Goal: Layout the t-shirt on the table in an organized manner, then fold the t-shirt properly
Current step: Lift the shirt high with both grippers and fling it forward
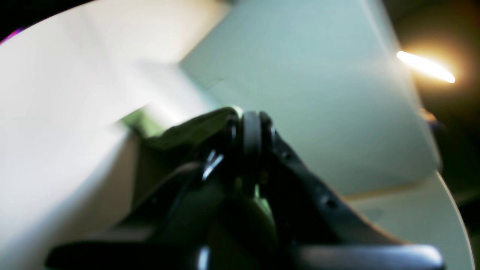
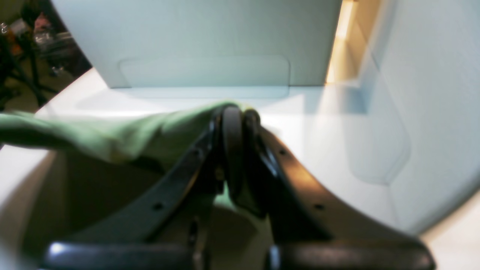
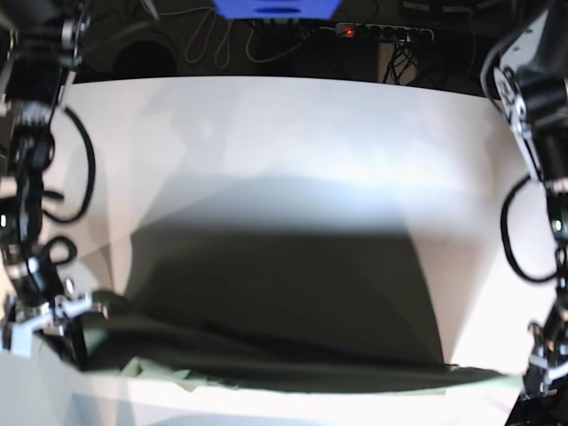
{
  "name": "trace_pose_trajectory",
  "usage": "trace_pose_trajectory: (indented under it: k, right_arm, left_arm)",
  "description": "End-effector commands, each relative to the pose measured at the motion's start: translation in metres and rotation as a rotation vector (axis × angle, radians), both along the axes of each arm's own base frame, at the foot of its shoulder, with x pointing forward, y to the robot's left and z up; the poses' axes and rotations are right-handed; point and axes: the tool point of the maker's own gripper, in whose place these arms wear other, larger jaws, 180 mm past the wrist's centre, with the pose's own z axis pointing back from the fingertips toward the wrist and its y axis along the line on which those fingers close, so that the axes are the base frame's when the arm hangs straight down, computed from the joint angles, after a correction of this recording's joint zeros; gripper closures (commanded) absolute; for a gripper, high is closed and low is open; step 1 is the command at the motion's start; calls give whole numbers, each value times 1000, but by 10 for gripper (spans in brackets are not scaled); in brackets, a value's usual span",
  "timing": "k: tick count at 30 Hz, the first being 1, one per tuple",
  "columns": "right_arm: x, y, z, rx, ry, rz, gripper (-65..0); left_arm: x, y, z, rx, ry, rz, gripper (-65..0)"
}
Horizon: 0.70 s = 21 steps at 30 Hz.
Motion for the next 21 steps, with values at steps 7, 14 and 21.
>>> trace_pose_trajectory:
  k: [7, 14, 21]
  right_arm:
    - [-68, 2, 35, -46, -123, -19, 0]
    - [-100, 4, -6, -3, -7, -48, 0]
    - [-104, 23, -27, 16, 40, 23, 0]
  left_arm:
    - [-71, 30, 0, 11, -40, 55, -4]
    - [-112, 31, -9, 74, -9, 69, -4]
    - [-117, 23, -10, 26, -27, 56, -4]
